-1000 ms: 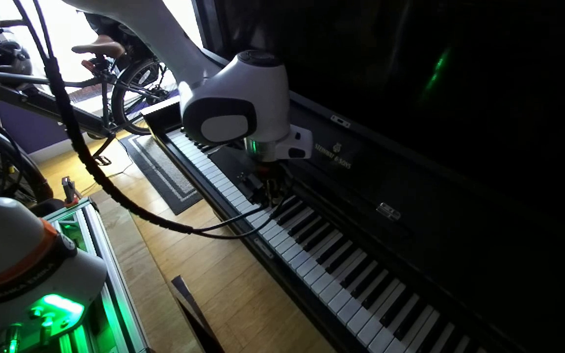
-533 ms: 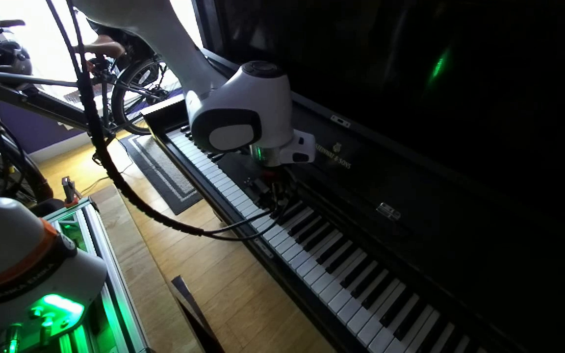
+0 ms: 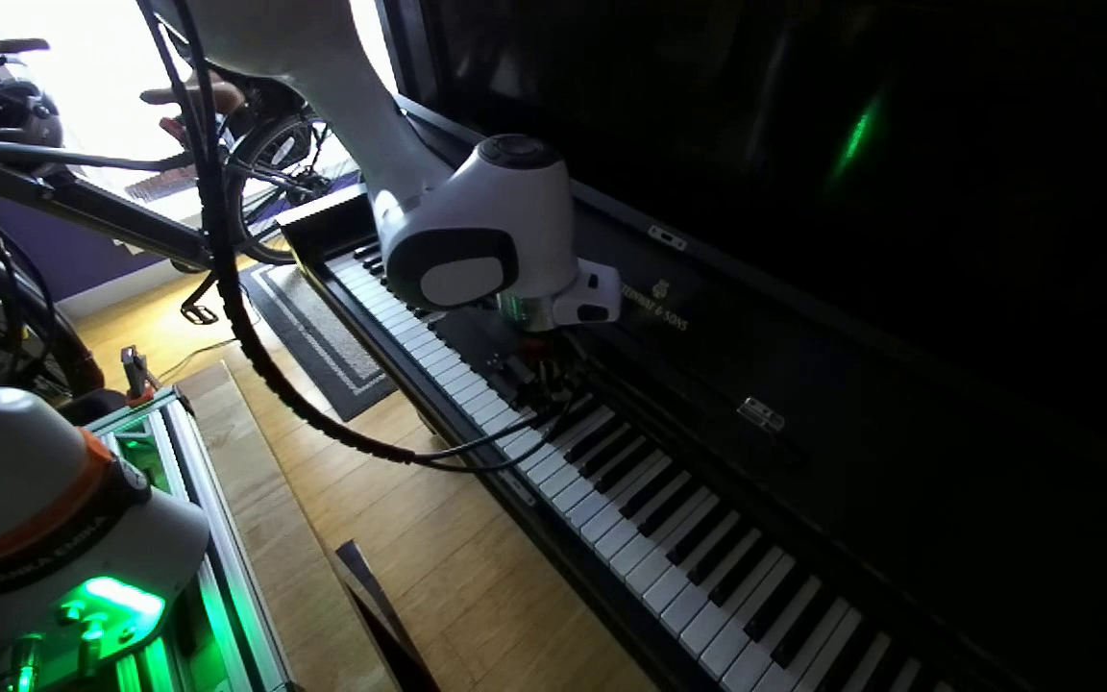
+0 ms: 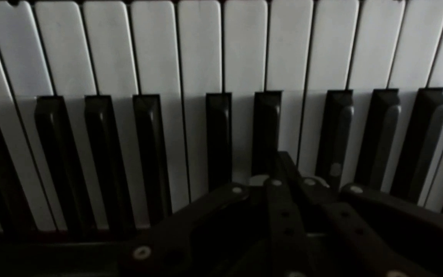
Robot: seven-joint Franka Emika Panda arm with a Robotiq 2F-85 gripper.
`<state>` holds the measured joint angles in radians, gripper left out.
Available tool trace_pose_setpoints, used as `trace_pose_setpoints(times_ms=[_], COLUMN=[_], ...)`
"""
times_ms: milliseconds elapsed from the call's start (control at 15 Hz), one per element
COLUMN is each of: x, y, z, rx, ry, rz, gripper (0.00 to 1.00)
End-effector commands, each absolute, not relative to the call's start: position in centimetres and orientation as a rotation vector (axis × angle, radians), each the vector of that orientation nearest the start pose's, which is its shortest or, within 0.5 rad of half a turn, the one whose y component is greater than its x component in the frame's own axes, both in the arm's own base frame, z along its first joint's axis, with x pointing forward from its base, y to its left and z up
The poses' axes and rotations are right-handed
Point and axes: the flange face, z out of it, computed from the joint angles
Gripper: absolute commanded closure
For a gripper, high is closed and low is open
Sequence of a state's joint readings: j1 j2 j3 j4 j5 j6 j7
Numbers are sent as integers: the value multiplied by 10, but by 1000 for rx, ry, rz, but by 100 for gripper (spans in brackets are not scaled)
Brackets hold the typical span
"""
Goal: Press a key in the middle part of the piano
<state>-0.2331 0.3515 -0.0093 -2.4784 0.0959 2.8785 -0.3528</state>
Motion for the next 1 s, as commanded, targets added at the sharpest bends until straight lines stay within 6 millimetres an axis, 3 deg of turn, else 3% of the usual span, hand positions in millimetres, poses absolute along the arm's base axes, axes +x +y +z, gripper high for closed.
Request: trace_pose_setpoints(times_ms=[0,467,733,800,933], x=[463,465,465,465,465], y=[-120,-121,-119,-118,-117], z=[145,143,162,169,184], rx=[-3123,-3125,-3122,-3127,-3126], ry=[-3,3,11,14,16], rz=[-84,-77,-83,-84,-95], gripper=[100,100,100,74,68])
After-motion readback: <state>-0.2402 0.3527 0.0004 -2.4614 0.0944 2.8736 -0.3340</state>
